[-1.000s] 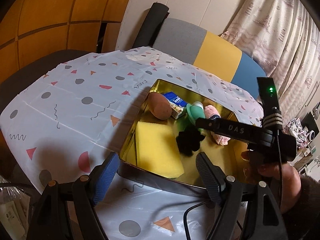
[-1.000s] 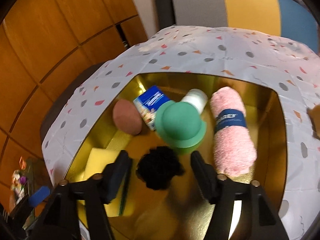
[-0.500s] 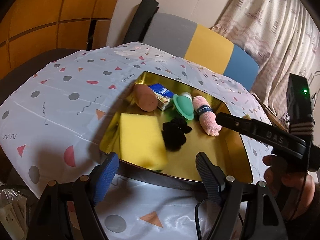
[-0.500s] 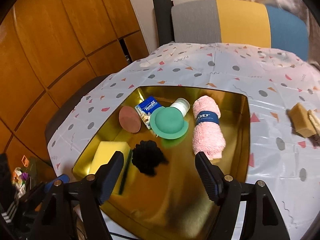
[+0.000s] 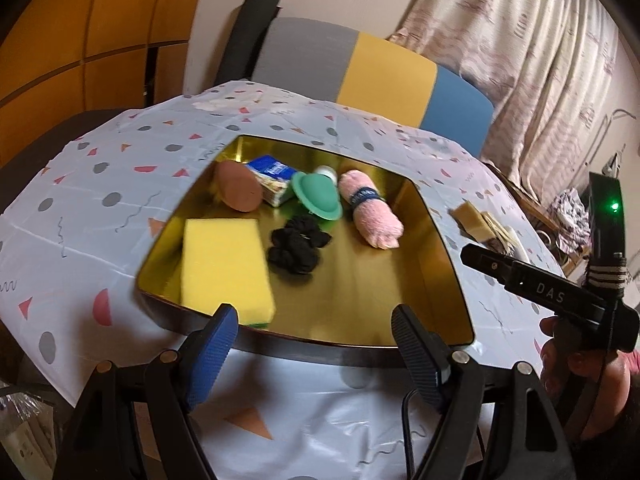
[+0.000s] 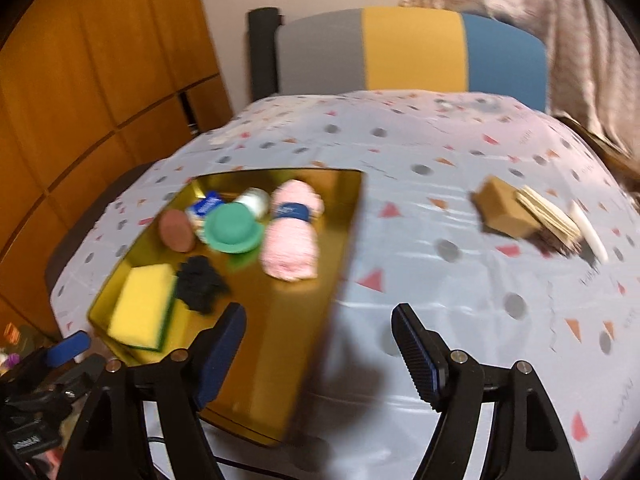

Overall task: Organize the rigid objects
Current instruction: 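Move both tools back toward the cream cloth and white bar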

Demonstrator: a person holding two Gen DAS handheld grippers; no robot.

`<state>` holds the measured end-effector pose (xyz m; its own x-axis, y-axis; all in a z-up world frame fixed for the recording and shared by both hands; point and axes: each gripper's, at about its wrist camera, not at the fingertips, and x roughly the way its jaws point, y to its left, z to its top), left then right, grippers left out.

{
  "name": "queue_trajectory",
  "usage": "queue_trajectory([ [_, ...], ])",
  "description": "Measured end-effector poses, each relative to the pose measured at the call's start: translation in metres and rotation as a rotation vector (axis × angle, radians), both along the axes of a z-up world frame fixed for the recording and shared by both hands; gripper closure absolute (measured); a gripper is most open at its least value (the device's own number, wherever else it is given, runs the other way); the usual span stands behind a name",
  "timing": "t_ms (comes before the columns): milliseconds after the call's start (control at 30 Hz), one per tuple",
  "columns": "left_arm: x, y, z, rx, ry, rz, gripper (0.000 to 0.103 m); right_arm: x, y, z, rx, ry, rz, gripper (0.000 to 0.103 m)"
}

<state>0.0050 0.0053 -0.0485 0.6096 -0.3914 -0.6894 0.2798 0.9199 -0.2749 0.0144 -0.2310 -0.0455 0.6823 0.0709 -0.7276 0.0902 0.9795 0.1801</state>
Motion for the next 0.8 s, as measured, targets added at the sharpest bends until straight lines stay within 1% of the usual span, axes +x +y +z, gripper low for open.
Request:
queue_trajectory([
  [233,-0.006,-0.036,0.002,0.026,0.003,-0.082,0.023,-0.023,-0.041,-0.01,-0.009,0.017,-0.079,0.027],
  [433,-0.01,-0.076,0.008,0.054,-0.009,-0.164,0.023,-0.039,-0.07,-0.02,-0.008,0.042,-0.13,0.027],
  [567,-0.01,-0.104,0.013,0.066,-0.015,-0.215,0.023,-0.048,-0.098,-0.026,0.007,0.051,-0.177,0.027],
  [667,-0.013,-0.122,0.011,0.074,-0.006,-0.245,0.023,-0.055,-0.118,-0.031,0.015,0.064,-0.209,0.027],
  [800,-0.019,-0.151,0.009,0.108,-0.001,-0.297,0.023,-0.063,-0.142,-0.042,0.015,0.084,-0.24,0.026],
])
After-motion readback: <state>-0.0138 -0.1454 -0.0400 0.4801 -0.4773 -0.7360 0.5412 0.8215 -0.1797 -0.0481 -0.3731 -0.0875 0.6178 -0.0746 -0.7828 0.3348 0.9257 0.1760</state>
